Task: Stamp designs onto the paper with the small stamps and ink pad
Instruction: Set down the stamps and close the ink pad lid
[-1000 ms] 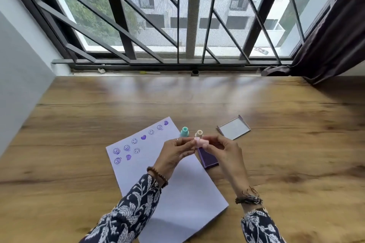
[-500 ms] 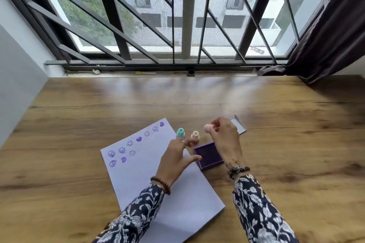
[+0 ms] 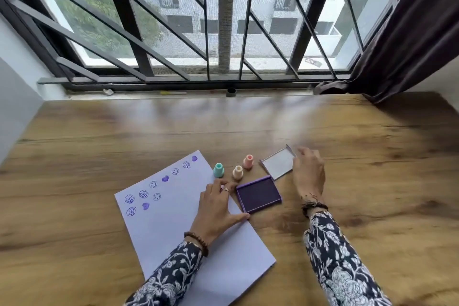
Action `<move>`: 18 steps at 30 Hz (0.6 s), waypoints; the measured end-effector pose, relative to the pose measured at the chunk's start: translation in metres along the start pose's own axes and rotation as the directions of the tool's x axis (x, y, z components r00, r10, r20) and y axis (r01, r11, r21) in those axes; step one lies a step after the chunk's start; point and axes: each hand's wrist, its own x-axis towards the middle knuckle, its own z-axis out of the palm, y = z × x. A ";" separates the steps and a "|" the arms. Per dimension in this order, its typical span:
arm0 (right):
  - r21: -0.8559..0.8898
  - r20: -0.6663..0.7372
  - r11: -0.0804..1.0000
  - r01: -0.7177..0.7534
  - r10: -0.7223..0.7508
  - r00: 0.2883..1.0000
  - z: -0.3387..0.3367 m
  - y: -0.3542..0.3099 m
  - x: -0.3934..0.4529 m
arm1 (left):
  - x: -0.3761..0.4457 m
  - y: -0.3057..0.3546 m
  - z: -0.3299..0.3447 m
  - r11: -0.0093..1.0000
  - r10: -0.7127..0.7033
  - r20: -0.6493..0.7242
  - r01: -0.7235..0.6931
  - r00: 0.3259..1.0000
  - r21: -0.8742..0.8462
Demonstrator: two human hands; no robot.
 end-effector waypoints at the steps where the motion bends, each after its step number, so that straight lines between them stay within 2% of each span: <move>1: -0.054 0.034 0.997 -0.048 0.050 0.998 -0.001 0.006 0.003 | 0.000 0.000 0.001 1.000 -0.001 -0.006 0.001 1.000 0.003; 5: -0.048 0.085 0.993 -0.111 0.115 0.990 0.004 0.014 0.006 | -0.001 -0.001 0.002 1.000 -0.008 -0.026 0.008 1.000 -0.011; 10: 0.115 0.082 0.964 -0.240 0.231 0.969 0.002 0.017 0.007 | -0.004 -0.001 0.002 0.999 -0.014 -0.048 0.012 0.999 -0.040; 12: 0.211 0.048 0.947 -0.243 0.238 0.970 -0.005 0.015 0.002 | -0.005 -0.001 0.003 0.999 -0.020 -0.059 0.018 0.998 -0.041; 15: 0.302 -0.075 0.951 -0.071 0.098 0.992 -0.015 0.003 -0.017 | -0.006 0.000 0.006 0.999 -0.033 -0.074 0.030 0.997 -0.036; 18: 0.289 -0.074 0.948 0.132 -0.116 0.991 -0.017 -0.010 -0.046 | -0.007 0.000 0.007 0.998 -0.044 -0.083 0.041 0.996 -0.042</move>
